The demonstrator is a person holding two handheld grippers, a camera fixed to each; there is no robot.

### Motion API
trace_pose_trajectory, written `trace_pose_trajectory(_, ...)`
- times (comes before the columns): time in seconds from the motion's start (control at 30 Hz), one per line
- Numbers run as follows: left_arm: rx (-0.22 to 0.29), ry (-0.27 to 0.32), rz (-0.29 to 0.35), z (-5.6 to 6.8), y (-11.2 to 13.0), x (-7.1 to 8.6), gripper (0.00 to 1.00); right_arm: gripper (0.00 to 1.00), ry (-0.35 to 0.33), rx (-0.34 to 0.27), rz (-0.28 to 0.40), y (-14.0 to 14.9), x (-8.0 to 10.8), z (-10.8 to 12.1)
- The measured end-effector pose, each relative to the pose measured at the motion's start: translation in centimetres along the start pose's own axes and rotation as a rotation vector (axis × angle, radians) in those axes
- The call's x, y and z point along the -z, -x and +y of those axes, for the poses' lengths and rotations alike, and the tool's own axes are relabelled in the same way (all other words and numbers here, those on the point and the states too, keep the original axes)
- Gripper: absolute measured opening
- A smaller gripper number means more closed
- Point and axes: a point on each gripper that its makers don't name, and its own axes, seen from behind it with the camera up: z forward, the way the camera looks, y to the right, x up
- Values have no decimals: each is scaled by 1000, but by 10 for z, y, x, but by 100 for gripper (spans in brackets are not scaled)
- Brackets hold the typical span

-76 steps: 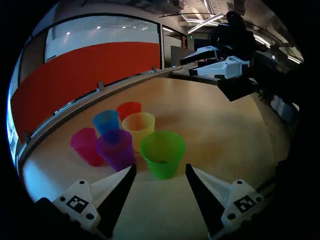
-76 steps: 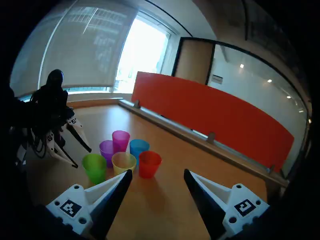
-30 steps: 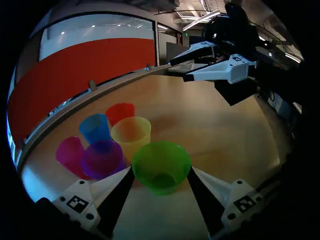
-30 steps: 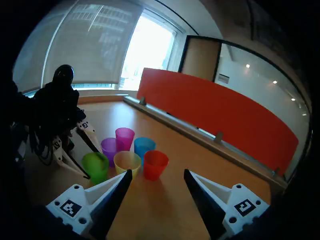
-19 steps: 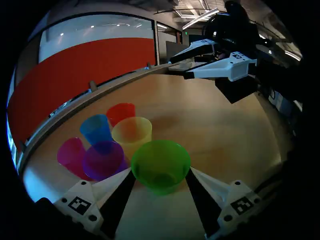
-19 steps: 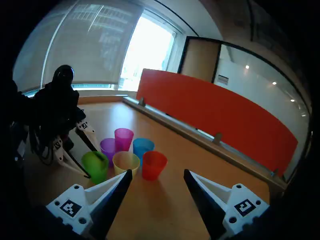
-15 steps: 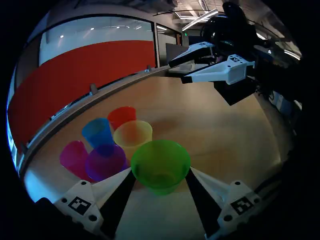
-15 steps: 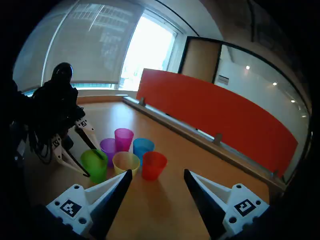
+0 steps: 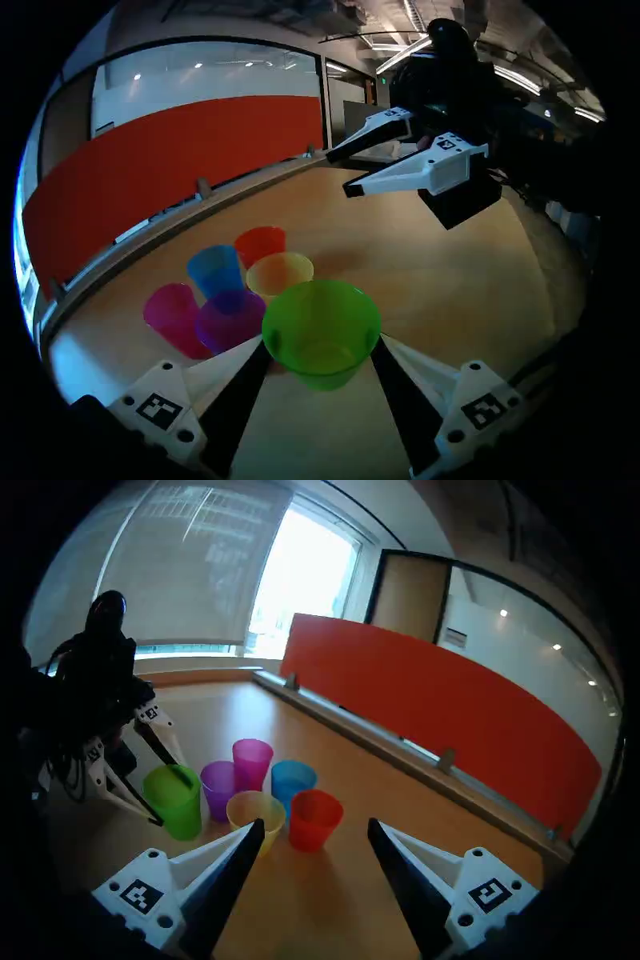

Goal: Pour water

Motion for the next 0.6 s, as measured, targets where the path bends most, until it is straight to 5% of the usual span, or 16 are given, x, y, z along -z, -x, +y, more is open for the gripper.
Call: trace_pose_trajectory(0.6, 67, -73, 68, -18, -11, 43, 85, 100, -78, 18, -43, -11, -56, -5)
